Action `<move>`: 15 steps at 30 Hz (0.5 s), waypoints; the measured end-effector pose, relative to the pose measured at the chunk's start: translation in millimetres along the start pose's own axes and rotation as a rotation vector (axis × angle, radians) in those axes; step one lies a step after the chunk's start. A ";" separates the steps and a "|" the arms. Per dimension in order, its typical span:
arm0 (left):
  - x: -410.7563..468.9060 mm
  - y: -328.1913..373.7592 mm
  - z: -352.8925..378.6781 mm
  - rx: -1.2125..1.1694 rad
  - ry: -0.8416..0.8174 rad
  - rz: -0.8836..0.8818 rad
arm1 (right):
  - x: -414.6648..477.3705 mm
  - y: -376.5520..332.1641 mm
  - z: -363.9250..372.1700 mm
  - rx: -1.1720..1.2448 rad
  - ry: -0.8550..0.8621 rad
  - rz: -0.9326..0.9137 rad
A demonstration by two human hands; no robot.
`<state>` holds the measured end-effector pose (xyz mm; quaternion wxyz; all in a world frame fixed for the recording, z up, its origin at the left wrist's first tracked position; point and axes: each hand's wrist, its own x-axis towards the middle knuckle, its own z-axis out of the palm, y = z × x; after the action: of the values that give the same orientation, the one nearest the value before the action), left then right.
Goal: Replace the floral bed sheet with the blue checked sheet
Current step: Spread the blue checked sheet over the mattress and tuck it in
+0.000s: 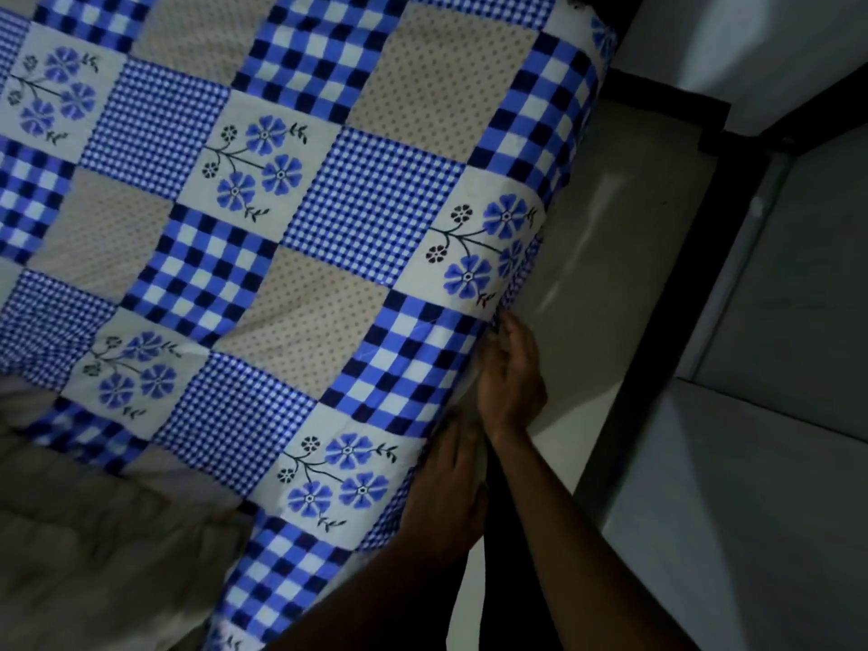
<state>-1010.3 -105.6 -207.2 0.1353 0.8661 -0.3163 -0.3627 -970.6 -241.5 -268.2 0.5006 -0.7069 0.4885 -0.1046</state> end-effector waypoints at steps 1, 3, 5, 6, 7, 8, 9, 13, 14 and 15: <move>5.7 2.5 -6.6 -0.066 0.003 0.021 | 2.7 -1.8 0.9 0.042 0.013 0.039; 23.9 11.9 -29.0 -0.162 0.022 0.033 | 20.5 -8.4 -2.2 0.108 0.027 0.103; 47.7 27.9 -60.6 -0.199 -0.020 0.058 | 48.6 -17.3 -14.3 0.074 0.023 0.049; 60.0 35.8 -75.2 -0.203 -0.039 0.090 | 65.6 -22.2 -22.6 0.026 0.007 0.011; 71.2 43.8 -88.3 -0.206 -0.044 0.117 | 84.7 -27.5 -31.7 -0.031 -0.008 -0.021; 81.9 51.4 -100.9 -0.194 -0.059 0.119 | 105.7 -31.3 -41.4 -0.083 -0.019 -0.053; 95.9 58.3 -109.0 -0.194 -0.055 0.121 | 127.6 -32.5 -51.1 -0.127 -0.029 -0.085; 166.6 93.8 -116.4 -0.281 0.058 0.089 | 215.2 -24.0 -83.9 -0.324 -0.117 -0.263; 187.5 102.7 -113.9 -0.280 0.049 0.053 | 237.4 -18.7 -89.7 -0.358 -0.149 -0.315; 211.5 109.6 -107.5 -0.272 0.051 0.037 | 259.4 -15.0 -94.4 -0.382 -0.183 -0.384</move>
<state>-869.3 -325.4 -195.8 0.2662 0.8427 -0.2764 -0.3775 -892.0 -504.7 -299.5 0.3714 -0.8745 0.3094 -0.0391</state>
